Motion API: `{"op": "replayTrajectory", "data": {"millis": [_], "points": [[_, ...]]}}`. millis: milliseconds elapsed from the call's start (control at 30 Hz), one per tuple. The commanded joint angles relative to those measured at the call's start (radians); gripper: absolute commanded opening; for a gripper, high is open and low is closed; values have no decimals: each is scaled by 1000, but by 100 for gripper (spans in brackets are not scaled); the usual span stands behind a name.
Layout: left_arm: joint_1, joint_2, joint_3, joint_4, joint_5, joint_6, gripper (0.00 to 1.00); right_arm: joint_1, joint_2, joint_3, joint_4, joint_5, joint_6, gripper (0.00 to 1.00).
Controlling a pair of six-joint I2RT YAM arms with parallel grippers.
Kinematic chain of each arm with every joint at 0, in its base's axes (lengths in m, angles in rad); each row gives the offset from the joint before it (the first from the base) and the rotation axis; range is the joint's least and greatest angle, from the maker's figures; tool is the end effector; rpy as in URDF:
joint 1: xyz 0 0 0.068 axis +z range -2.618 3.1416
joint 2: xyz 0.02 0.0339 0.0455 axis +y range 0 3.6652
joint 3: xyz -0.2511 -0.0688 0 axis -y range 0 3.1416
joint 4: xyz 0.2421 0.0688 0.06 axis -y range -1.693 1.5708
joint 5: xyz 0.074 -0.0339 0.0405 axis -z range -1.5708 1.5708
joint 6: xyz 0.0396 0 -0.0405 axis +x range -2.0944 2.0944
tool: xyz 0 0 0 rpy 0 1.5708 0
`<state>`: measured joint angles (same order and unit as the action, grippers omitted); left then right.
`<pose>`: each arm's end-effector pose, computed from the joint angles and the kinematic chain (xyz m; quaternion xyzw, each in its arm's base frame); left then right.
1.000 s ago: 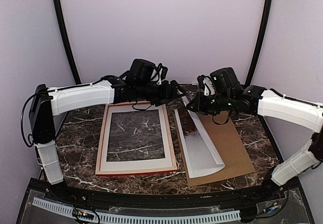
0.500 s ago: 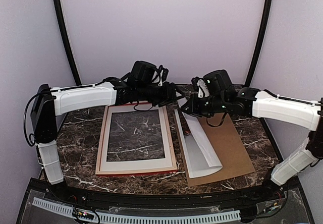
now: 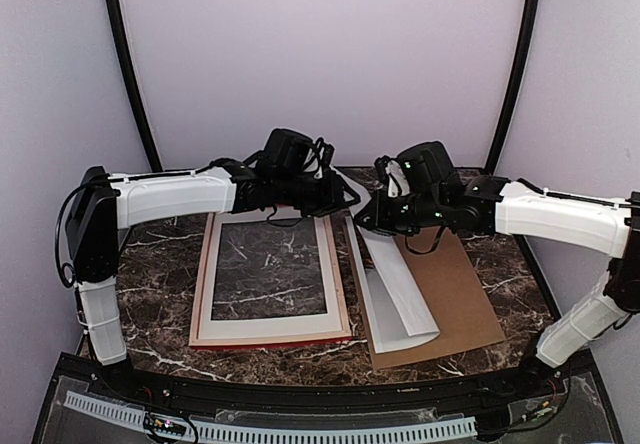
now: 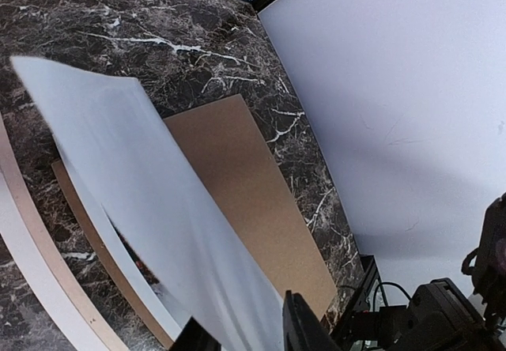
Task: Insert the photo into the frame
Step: Pass from the right arm to the left
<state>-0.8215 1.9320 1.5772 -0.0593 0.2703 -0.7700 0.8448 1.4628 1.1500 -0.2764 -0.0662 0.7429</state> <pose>0.3051 -0.3435 0.2754 0.0950 0.8276 -0.4659 0.2984 0.2212 0.2531 0.2826 -0.0605 0.8795 0.3564 0.3095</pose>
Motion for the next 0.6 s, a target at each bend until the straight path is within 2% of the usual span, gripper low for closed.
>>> {"op": "replayTrajectory", "data": {"millis": [0, 133, 167, 300, 433, 567], "points": [[6, -1, -18, 19, 8, 9, 24, 12, 3, 33, 44, 0, 11, 0], [12, 3, -27, 31, 22, 5, 12, 13, -12, 30, 45, 0, 9, 0], [15, 2, -29, 31, 28, 5, 11, 13, -17, 31, 41, 1, 8, 3], [20, -8, -32, 32, 36, 8, 0, 13, -41, 38, 26, -8, -7, 19], [26, -22, -33, 29, 48, 15, 0, 11, -77, 49, 12, -26, -18, 40], [32, -42, -37, 35, 74, 19, 0, 9, -108, 71, -32, -26, -39, 52]]}}
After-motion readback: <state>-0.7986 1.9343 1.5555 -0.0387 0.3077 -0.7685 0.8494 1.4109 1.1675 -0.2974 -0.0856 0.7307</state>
